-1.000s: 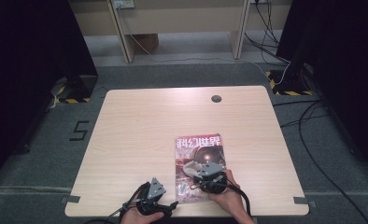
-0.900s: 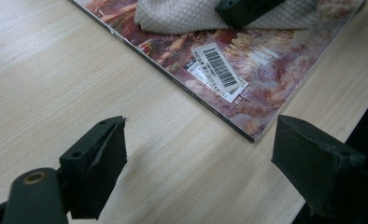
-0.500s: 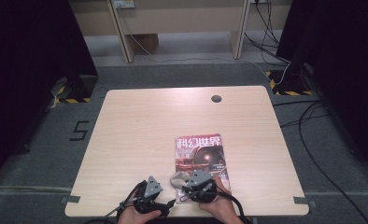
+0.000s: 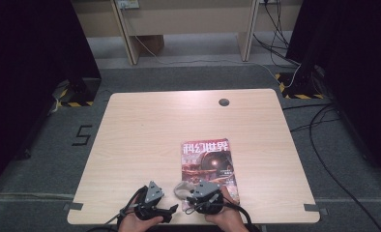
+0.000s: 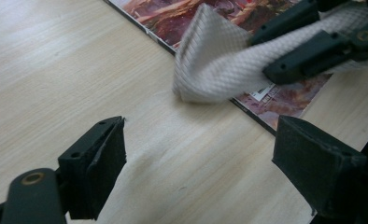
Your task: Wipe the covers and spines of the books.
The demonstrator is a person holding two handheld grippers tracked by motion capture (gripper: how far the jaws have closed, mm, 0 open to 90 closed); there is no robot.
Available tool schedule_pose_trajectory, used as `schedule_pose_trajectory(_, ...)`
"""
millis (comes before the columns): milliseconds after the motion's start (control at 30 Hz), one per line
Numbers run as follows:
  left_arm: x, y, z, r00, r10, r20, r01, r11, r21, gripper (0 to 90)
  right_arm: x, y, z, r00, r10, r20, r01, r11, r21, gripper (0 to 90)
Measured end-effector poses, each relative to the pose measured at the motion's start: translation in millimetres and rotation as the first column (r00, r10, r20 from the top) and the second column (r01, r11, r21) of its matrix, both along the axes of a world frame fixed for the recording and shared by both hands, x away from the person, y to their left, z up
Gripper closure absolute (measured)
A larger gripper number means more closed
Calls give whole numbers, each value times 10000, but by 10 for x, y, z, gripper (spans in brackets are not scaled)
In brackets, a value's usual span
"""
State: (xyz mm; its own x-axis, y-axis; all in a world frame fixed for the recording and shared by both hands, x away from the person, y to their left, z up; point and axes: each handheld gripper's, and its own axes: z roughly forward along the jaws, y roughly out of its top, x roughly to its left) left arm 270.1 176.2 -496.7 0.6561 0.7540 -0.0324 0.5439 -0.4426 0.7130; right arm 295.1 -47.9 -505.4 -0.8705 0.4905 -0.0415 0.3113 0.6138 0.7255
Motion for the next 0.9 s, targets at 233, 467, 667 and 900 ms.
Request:
schedule_pose_trajectory(233, -58, 49, 14, 10000, 2, 90, -3, 10000, 34, 168, -121, 52, 4, 9991, 401, -96, -401, 9992, -10, 712)
schedule_pose_trajectory(467, -67, 75, 14, 9999, 139, 83, -139, 9999, -38, 168, -112, 67, 3, 9991, 427, -42, -427, 9991, -6, 720)
schedule_pose_trajectory(667, -81, 96, 16, 9999, 125, 78, -124, 9999, -53, 168, -148, 84, 3, 9982, 595, -84, -595, 9982, 48, 712)
schedule_pose_trajectory(900, -88, 127, 35, 9995, 261, 171, -259, 9996, -119, 168, -188, 123, 7, 9969, 761, -195, -760, 9971, 62, 718)
